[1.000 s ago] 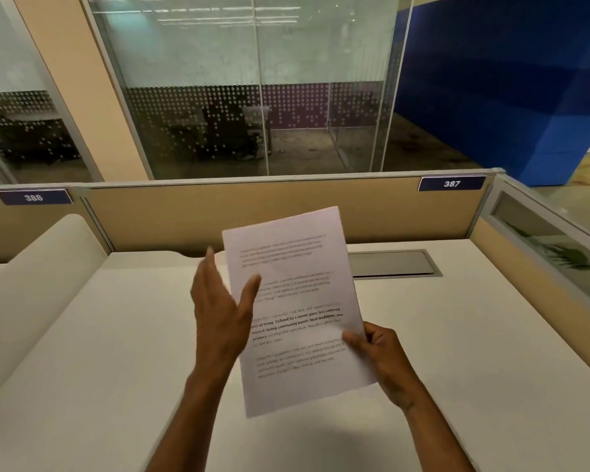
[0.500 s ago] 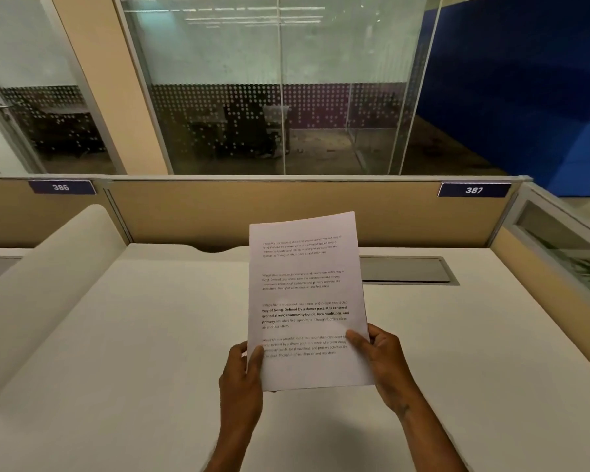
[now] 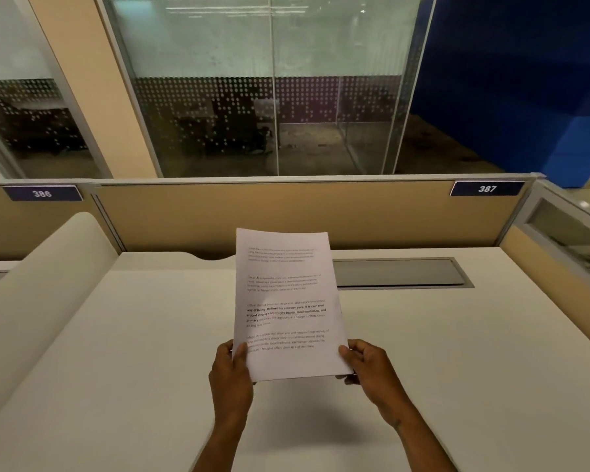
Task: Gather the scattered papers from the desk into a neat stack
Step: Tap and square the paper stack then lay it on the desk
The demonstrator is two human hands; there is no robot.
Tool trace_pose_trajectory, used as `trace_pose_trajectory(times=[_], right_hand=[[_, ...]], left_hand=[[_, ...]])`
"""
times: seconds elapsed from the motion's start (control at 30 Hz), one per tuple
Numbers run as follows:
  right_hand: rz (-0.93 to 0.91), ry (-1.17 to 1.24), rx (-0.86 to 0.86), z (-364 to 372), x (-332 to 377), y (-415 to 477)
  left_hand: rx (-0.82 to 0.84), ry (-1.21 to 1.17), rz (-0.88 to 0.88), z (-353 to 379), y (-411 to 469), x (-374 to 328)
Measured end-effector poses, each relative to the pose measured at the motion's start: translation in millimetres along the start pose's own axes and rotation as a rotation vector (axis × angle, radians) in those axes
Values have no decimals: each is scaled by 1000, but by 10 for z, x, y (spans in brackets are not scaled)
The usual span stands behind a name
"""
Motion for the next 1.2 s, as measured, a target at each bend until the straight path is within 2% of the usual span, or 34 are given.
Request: trace_pose_trajectory(times=[0.17,0.33,0.67,0.93,1.2], right_hand=[[16,-79,-120,278,17,257],[90,-66,-139,516,-8,604],[222,-152,-192,698,-227,1542],[256,-307,-198,830,-369,2073],[269,-311,-370,913,-457,2250]], left_hand=[[57,83,38,9,454,101],[69,179,70,83,891,187],[128,353,-19,513,1602,345],[161,448,-132,753,1997,540],[200,498,-164,884,2146,587]])
Point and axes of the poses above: each hand's wrist, its own y-axis towards the middle knuckle, its own z-axis out of the palm, x = y × z, the point moved 2 cm from there along y, towards the middle knuckle, and after that the axes turned 4 degrees about -y, right-handed, at the moved point
